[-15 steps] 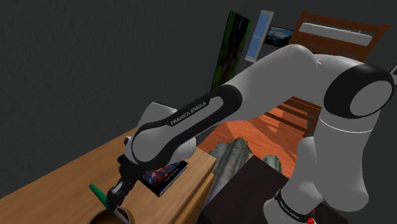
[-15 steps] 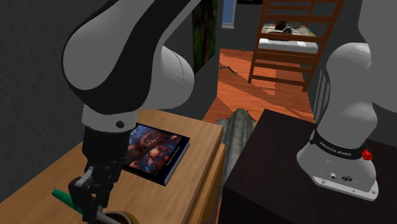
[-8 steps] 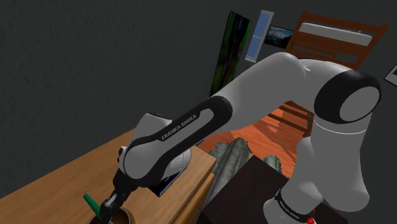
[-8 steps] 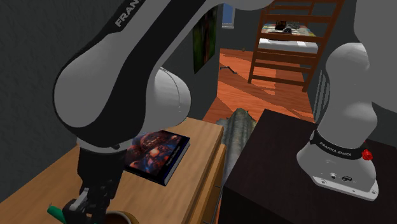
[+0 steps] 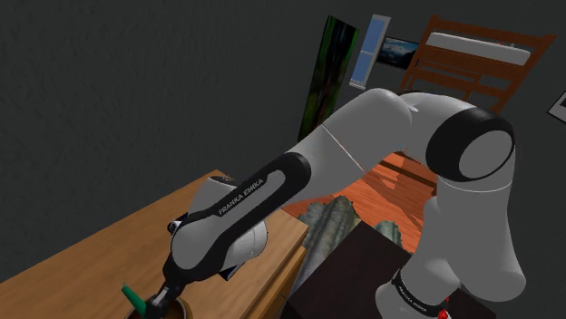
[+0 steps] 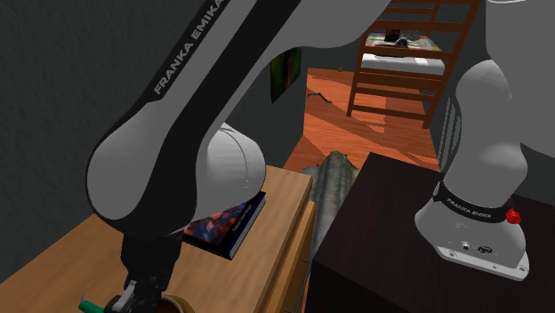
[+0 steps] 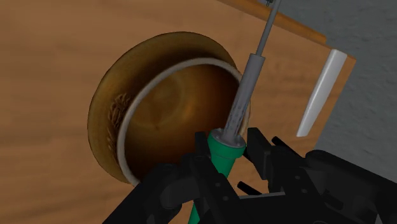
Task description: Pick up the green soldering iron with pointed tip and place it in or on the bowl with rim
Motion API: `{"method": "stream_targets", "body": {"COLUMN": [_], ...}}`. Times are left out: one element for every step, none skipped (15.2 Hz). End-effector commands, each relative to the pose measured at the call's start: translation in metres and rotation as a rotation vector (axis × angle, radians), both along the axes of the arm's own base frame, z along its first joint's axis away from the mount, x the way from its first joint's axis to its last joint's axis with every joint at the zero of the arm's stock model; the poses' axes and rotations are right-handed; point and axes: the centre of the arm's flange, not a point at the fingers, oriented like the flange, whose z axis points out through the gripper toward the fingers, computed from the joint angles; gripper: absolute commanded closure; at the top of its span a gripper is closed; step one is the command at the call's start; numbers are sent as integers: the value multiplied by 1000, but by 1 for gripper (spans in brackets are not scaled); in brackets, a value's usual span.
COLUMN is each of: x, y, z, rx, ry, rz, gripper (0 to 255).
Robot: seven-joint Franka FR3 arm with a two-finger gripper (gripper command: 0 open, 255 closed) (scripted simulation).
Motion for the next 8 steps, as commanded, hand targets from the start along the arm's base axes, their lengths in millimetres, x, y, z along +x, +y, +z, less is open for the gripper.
{"method": "stream_targets", "body": {"x": [0,0,0,0,0,0,0,0], "y": [-1,-1,-1,-1,-1,-1,-1,-1], "z": [-11,-17,-17,-17,-17,-17,-17,-17], "rx": [0,0,0,0,0,0,0,0], "ry": [0,0,0,0,0,0,0,0], "rz": [0,0,0,0,0,0,0,0], "gripper": [255,255,255,255,255,255,255,255]}}
